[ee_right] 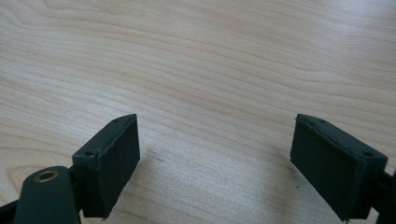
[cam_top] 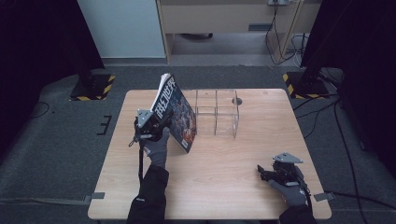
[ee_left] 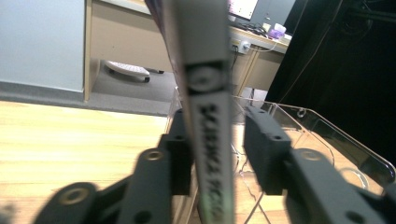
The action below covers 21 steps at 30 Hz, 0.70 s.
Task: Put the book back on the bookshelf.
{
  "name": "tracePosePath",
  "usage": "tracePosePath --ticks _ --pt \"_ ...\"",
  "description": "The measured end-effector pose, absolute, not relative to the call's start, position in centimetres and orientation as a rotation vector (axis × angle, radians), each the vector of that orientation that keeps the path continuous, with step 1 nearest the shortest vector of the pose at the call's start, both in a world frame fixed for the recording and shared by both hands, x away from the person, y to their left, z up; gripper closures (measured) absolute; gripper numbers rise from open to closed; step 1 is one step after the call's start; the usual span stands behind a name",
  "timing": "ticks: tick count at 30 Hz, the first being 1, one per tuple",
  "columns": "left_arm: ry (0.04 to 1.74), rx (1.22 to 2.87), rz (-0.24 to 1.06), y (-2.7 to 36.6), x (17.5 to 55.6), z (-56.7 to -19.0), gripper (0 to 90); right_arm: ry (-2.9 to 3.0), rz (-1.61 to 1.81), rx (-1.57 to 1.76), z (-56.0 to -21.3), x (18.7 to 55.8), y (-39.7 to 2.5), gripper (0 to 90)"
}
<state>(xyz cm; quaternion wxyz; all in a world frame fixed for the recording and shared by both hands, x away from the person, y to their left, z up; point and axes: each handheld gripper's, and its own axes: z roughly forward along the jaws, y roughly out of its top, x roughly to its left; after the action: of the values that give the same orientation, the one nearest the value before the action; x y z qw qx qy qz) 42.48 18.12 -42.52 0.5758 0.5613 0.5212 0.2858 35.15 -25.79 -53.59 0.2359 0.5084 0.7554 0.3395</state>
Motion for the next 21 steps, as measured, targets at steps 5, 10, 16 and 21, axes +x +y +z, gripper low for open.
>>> tracePosePath --ticks 5,10,16,21 --pt "1.179 1.355 0.681 18.4 41.2 -41.7 45.9 2.063 0.939 1.400 -53.5 35.2 -26.0 15.4" --pt "1.151 1.409 0.685 19.2 39.7 -40.9 35.6 2.060 0.943 1.400 -53.5 35.2 -26.0 14.7" --pt "1.157 1.449 0.657 20.7 37.9 -41.2 30.2 2.052 0.943 1.414 -53.5 35.2 -26.2 13.8" --pt "1.173 1.517 0.639 21.7 36.3 -42.8 27.0 2.040 0.945 1.423 -53.4 35.2 -26.3 13.5"
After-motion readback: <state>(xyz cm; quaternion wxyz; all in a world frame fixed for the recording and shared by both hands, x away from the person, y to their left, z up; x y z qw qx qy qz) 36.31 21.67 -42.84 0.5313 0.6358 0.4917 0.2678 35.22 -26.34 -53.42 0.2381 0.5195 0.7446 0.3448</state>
